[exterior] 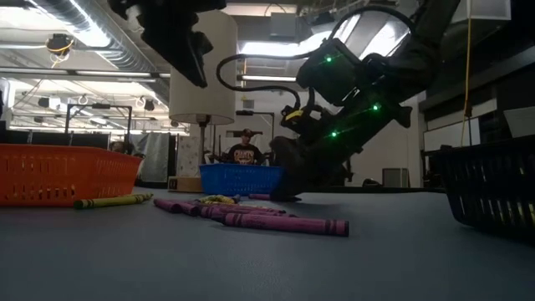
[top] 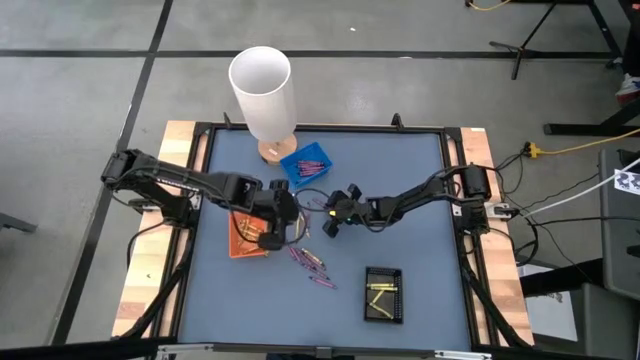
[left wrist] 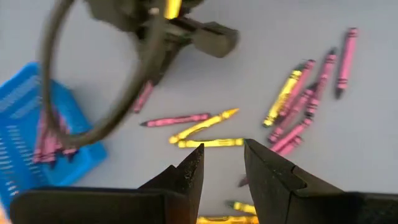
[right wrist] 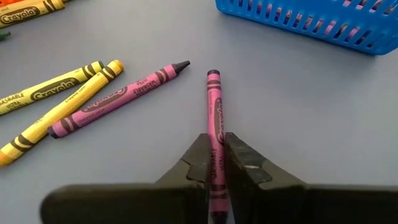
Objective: Sort crayons
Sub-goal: Put the violet crayon into the blue bin
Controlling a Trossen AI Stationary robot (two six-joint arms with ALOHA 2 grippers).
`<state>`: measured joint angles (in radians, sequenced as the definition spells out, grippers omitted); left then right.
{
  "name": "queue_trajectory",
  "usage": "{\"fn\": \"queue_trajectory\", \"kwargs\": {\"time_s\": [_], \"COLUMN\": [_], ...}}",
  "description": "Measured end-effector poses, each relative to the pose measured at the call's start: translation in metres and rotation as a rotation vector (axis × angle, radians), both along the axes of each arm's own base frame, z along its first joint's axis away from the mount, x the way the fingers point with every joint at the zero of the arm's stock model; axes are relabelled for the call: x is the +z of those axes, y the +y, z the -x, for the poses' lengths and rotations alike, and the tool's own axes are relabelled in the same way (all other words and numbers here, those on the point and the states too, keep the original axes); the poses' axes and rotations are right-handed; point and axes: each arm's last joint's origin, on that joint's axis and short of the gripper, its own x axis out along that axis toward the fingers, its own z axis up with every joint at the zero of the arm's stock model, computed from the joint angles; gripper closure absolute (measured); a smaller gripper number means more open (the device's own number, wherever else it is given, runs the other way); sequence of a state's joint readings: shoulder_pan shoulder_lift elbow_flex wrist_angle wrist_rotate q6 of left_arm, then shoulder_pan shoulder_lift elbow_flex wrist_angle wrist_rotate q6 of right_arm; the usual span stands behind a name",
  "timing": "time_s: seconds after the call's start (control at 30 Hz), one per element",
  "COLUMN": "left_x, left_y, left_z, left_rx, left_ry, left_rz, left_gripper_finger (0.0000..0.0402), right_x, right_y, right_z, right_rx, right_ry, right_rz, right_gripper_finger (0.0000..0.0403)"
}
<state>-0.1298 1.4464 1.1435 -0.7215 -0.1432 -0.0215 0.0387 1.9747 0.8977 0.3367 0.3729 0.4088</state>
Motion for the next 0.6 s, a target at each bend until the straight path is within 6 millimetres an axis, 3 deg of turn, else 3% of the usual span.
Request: {"fn": "queue_trajectory", "kwargs": {"time_s": [0.17,0.4,0.6], "left_x": [-0.015,-0.046,-0.071], "left_y": [-0.013,-0.025,-0.031], "left_z": [0.005,0.015,0.022], "left_rx": [-0.028,-0.010,-0.007], "left_ry": [0.025,0.051,0.022], "left_rz": [0.015,0.045,0.066], "left_gripper_finger": [0.0303,0.0303,0.0303], "right_x": [0.012,0.042,0.068], "right_y": [0.000,0.001,-0.015], "right_z": [-0.012,-0.039,-0.056], "right_rx": [0.052,0.139,0.165], "right_ry": [-0.019,-0.066,-0.022], "right_rz": [0.050,0.174,0.300], "right_gripper_finger": [0.0377,0.0380,0.0378]}}
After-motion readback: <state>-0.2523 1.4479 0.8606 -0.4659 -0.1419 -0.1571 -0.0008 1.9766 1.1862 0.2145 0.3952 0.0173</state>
